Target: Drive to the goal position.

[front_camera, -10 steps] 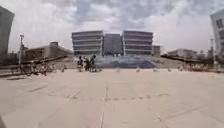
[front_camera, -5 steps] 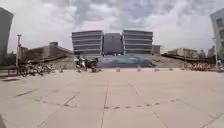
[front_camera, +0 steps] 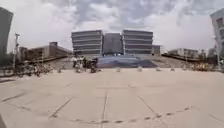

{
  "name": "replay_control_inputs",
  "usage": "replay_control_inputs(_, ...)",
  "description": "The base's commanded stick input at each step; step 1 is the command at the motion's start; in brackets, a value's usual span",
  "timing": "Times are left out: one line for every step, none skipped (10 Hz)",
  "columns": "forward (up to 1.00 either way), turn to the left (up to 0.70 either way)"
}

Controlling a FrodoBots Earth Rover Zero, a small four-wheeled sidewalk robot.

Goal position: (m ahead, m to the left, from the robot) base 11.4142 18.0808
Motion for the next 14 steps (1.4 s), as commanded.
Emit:
replay_control_inputs(0.7, 0.0)
replay_control_inputs(0.7, 0.0)
replay_control_inputs(0.7, 0.0)
replay_control_inputs(0.7, 0.0)
replay_control_inputs(0.7, 0.0)
replay_control_inputs(0.7, -0.01)
replay_control_inputs(0.7, -0.1)
replay_control_inputs(0.7, -0.32)
replay_control_inputs(0.7, -0.33)
replay_control_inputs(0.7, -0.33)
replay_control_inputs(0.7, -0.33)
replay_control_inputs(0.7, -0.34)
replay_control_inputs(0.7, -0.24)
replay_control_inputs(0.7, -0.12)
